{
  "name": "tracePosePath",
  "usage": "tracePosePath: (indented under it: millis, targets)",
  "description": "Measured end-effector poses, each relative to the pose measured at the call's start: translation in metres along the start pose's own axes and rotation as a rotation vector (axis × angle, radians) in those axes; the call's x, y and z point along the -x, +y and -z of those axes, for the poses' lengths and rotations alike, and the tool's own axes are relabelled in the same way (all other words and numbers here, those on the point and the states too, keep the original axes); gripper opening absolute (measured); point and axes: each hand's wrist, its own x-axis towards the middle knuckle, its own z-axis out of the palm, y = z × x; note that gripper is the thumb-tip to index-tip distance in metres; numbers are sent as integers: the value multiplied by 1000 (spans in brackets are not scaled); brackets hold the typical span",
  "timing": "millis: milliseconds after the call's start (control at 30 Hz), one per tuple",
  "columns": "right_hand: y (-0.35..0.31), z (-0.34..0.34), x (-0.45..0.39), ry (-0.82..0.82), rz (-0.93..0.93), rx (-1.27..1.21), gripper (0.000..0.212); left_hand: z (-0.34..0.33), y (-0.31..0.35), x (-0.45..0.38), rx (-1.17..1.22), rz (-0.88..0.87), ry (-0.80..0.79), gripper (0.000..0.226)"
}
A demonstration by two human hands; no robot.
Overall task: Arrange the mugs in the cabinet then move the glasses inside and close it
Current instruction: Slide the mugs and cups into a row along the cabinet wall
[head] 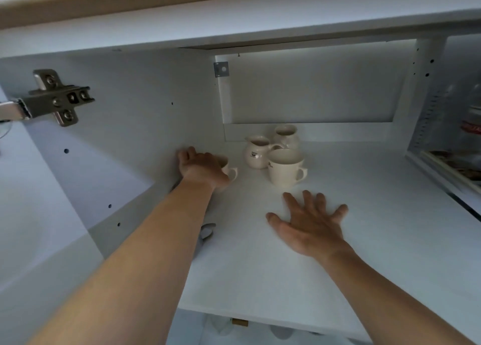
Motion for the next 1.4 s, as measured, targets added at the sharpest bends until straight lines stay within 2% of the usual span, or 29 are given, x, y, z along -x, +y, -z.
tracePosePath:
  millis: [100,300,367,467,567,667,900,1400]
  targets:
    - [0,0,1,-7,-7,-7,78,-2,7,2,15,31,21,50]
    - [-1,1,0,-4,-7,-18,78,-9,28,-7,-15,78,57,54]
    - [-1,0,1,-6,-6,-17,77,-4,43,-7,45,8,131,63]
    - [0,-1,1,10,3,-13,76,4,66,-7,252,-200,202,69]
    - [0,0,1,15,11,-10,78,8,83,-8,433,-339,196,75]
    - [0,1,2,15,9,-3,79,6,94,-10,472,-423,173,79]
    - [0,1,2,12,13,-3,78,-7,113,-20,477,-365,147,77]
    - [-1,4,3,-29,8,-21,80,4,105,-36,466,-303,79,76]
